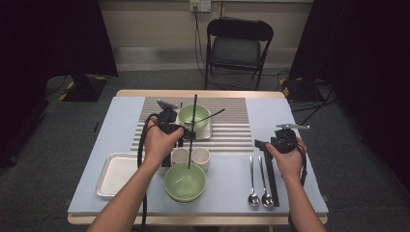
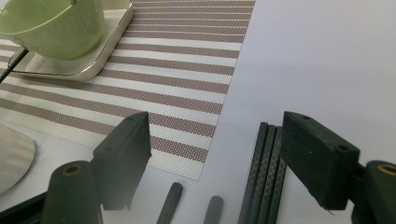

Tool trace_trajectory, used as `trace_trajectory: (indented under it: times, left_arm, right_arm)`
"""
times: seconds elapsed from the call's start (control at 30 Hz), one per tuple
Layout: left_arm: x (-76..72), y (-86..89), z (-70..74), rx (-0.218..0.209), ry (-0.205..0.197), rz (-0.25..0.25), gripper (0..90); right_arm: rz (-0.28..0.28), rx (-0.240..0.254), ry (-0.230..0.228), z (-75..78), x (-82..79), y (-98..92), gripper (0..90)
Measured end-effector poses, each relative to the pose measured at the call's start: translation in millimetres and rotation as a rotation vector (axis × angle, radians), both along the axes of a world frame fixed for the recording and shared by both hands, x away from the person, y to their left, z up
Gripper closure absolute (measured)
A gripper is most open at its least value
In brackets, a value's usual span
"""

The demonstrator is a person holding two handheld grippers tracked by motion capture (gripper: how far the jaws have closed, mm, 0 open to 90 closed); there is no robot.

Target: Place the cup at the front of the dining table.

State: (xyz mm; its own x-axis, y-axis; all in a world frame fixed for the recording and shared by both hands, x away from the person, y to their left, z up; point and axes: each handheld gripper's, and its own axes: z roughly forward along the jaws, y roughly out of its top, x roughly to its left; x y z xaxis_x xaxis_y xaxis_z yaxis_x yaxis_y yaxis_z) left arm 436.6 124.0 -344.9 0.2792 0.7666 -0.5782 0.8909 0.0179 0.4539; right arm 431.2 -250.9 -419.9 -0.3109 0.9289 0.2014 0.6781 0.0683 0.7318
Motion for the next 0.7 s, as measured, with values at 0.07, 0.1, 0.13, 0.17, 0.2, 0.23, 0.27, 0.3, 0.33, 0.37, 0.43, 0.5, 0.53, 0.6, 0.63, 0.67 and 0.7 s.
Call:
trace_trajectory:
  times: [0.07,0.1,0.13,0.17,0.2,0.23,0.27,0.3,0.33,0.37,0.43,0.5,0.53,0.6,0.63,0.67,0.7]
  left_arm:
    - [0.3,1.6,0.3,-0.003,0.002,0.004,86.3]
    - [0.4,2.9,0.5,-0.002,0.001,0.004,86.3]
    - [0.5,3.8,0.7,0.004,0.001,0.006,86.3]
    - [0.6,4.5,0.7,0.0,0.001,0.006,86.3]
    - [0.4,5.2,0.9,-0.001,0.005,0.009,86.3]
    - [0.6,6.4,0.8,0.005,0.002,0.008,86.3]
    - [0.7,7.1,0.8,0.005,0.003,0.009,86.3]
    - [0.4,7.5,0.9,-0.002,0.009,0.013,86.3]
    - [0.6,8.9,0.5,0.005,0.003,0.01,86.3]
    - [0.7,9.6,0.4,0.002,0.006,0.013,86.3]
    - [1.1,11.3,0.5,0.003,0.01,0.017,86.3]
    - [1.7,13.1,0.5,0.005,0.005,0.022,86.3]
    - [2.0,13.9,0.7,0.005,0.009,0.021,86.3]
    - [2.5,15.6,1.1,0.01,0.006,0.031,86.3]
    - [2.9,16.3,0.9,0.01,0.005,0.03,86.3]
    - [3.1,16.7,0.7,0.007,0.005,0.031,86.3]
    - [3.1,17.1,0.7,0.011,0.007,0.029,86.3]
  right_arm:
    - [0.003,0.001,0.0,-1.5,-0.1,-1.0,24.6]
    - [0.0,-0.001,0.002,-2.1,-0.3,-1.3,24.6]
    - [-0.002,0.0,0.002,-2.8,-0.4,-1.8,24.6]
    - [-0.001,0.002,-0.001,-3.4,-0.5,-2.3,24.7]
    - [0.001,0.0,-0.001,-4.1,-0.7,-2.7,24.6]
    - [-0.001,0.002,0.0,-4.7,-1.0,-2.7,24.7]
    - [0.001,0.001,0.0,-5.5,-1.2,-3.1,24.7]
    - [0.004,-0.001,0.0,-6.5,-1.4,-3.3,24.6]
    - [0.005,0.0,0.0,-7.5,-1.8,-3.3,24.8]
    - [0.005,-0.002,0.0,-8.7,-2.0,-3.6,24.7]
    - [0.008,-0.001,0.003,-11.3,-2.3,-3.9,24.7]
    - [0.003,-0.008,0.004,-13.4,-2.8,-4.4,24.8]
    - [0.006,-0.004,0.008,-14.6,-3.0,-4.2,24.8]
    - [0.007,-0.009,0.008,-16.7,-3.4,-4.1,24.7]
    - [0.009,-0.011,0.005,-17.7,-3.4,-4.3,24.8]
    - [0.009,-0.011,0.006,-18.6,-3.5,-4.4,24.8]
    - [0.009,-0.011,0.009,-19.3,-3.5,-4.3,24.8]
